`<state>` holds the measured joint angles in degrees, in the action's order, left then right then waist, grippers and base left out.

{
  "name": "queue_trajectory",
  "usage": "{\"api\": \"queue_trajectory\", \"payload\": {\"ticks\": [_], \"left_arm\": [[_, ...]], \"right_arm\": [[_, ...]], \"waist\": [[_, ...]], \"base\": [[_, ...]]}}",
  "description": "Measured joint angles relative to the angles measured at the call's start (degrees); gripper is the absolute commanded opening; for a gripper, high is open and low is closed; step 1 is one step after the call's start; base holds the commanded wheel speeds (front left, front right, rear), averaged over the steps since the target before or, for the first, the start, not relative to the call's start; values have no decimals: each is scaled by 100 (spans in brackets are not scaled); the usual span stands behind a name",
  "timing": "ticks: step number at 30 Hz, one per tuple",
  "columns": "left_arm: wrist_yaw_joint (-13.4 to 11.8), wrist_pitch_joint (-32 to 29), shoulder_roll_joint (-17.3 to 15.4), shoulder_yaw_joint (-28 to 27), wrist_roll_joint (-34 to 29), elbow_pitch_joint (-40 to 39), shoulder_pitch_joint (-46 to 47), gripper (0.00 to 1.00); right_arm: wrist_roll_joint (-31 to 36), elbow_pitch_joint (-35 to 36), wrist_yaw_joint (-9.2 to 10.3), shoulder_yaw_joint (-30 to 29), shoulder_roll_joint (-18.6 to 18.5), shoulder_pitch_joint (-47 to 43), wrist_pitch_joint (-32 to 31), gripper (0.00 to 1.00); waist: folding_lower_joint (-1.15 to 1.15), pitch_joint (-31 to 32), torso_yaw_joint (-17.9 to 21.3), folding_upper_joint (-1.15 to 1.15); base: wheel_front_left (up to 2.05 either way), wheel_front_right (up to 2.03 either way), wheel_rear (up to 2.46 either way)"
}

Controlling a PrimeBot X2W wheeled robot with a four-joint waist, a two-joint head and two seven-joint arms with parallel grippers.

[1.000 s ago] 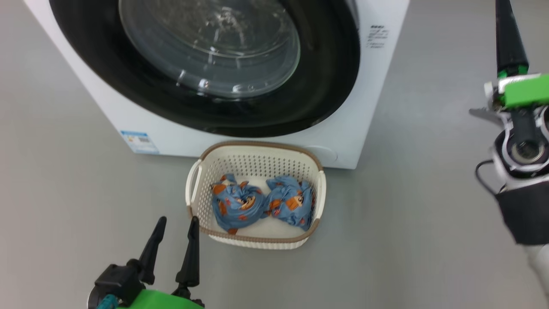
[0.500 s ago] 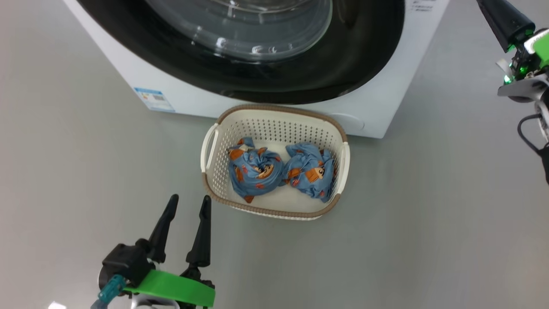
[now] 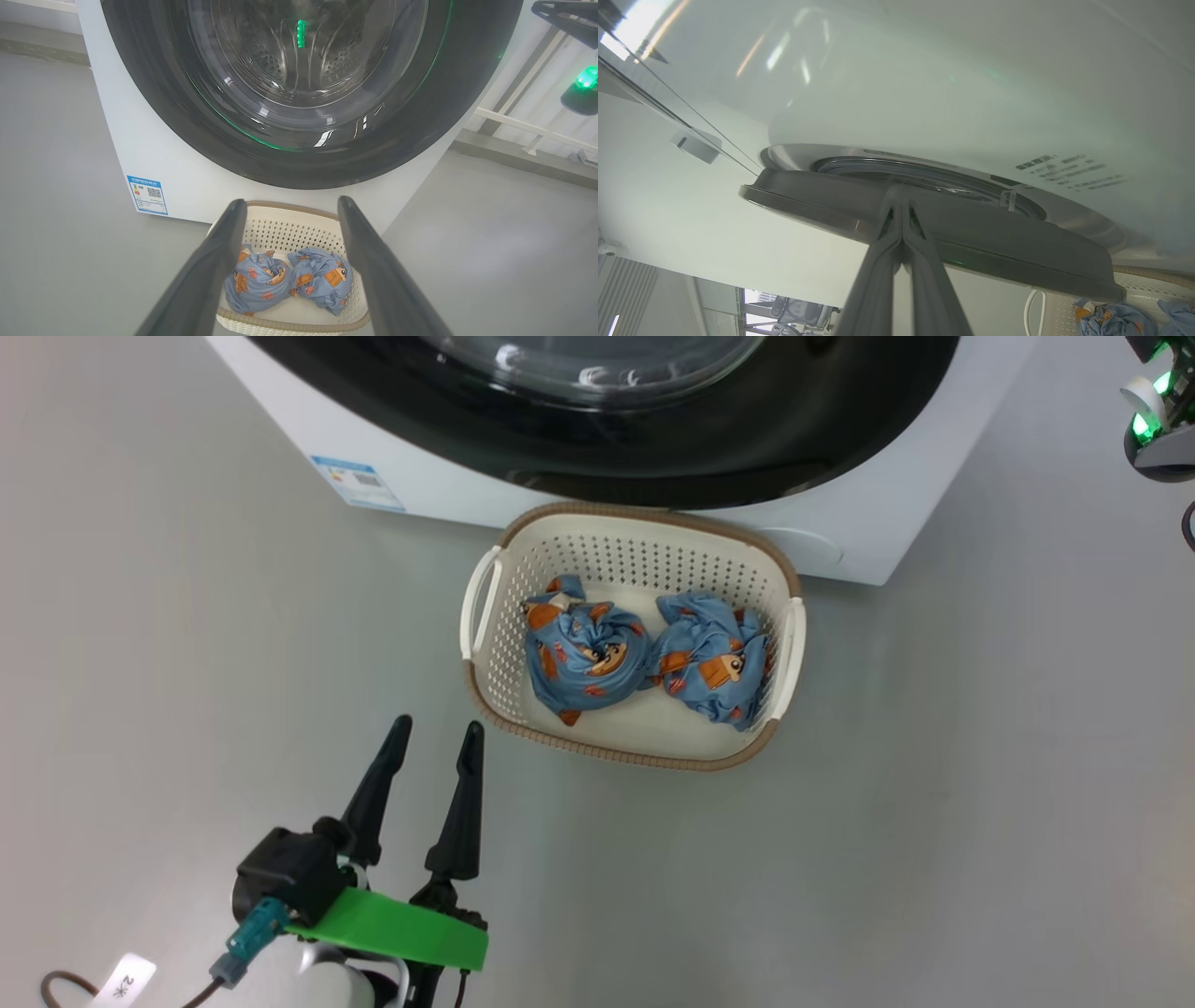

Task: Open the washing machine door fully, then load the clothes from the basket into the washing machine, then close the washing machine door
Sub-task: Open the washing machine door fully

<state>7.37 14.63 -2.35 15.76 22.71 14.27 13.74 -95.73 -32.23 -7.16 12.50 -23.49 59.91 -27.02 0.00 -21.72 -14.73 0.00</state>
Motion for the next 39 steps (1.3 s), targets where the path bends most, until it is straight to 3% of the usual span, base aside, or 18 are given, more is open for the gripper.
{"api": "queue_trajectory", "payload": {"ticks": [23, 39], "left_arm": [[-11, 0, 13, 223, 172, -192, 173, 100], [-35, 0, 14, 226, 202, -209, 184, 100]], "right_arm": [[455, -54, 0, -1, 62, 556, -163, 0], [612, 135, 0, 219, 154, 296, -240, 0]], "waist": [[0, -406, -411, 0], [0, -170, -425, 0]], "base": [[0, 0, 0], [0, 0, 0]]}}
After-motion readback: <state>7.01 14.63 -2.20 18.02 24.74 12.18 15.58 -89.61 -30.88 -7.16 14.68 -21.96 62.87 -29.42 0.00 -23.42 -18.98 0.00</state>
